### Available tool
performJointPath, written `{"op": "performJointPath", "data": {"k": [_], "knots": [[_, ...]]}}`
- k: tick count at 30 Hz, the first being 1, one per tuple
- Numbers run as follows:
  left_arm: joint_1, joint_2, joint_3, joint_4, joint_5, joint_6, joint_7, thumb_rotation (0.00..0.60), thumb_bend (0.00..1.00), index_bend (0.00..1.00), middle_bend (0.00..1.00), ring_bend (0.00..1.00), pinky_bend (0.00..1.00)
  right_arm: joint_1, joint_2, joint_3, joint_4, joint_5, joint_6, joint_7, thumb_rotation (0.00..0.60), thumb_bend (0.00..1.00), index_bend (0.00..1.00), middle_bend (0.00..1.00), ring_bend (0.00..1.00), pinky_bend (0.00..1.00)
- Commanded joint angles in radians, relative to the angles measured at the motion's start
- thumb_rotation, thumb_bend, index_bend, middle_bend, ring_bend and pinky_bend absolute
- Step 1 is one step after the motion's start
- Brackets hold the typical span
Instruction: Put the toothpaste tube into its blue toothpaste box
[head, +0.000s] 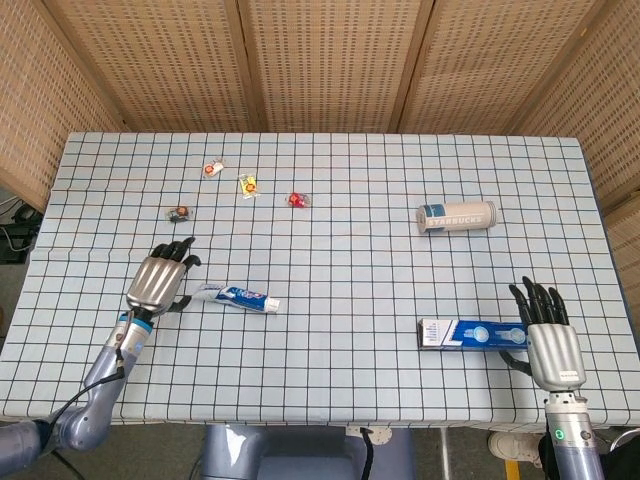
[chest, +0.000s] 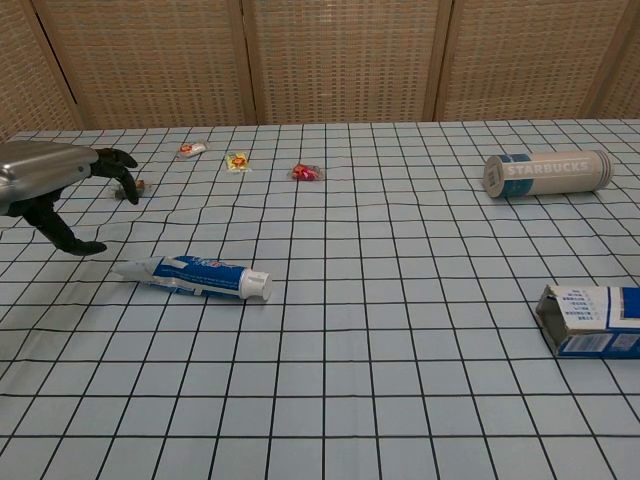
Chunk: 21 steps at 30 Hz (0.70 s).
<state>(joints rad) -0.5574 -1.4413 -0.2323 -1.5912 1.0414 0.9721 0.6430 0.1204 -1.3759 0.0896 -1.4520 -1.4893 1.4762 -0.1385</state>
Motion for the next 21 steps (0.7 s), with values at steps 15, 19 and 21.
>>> {"op": "performJointPath", "data": {"k": [15, 19, 21], "knots": [[-0.135, -0.128, 0.048, 0.109, -0.150, -0.032, 0.076, 0.600, 0.29, 0.36, 0.13, 0.16, 0.17, 0.001, -0.001, 0.002, 0.011, 0.010, -0.002, 0.012, 0.600, 0.16, 0.09, 0.00, 0.00, 0.02], [-0.154, -0.149, 0.054, 0.128, -0.167, -0.032, 0.080, 0.600, 0.29, 0.36, 0.13, 0.16, 0.17, 0.002, -0.002, 0.003, 0.013, 0.011, -0.002, 0.015, 0.600, 0.16, 0.09, 0.00, 0.00, 0.02], [-0.165, -0.163, 0.060, 0.140, -0.176, -0.034, 0.085, 0.600, 0.29, 0.37, 0.14, 0.16, 0.18, 0.002, -0.002, 0.003, 0.014, 0.011, -0.003, 0.017, 0.600, 0.16, 0.09, 0.00, 0.00, 0.02]]}}
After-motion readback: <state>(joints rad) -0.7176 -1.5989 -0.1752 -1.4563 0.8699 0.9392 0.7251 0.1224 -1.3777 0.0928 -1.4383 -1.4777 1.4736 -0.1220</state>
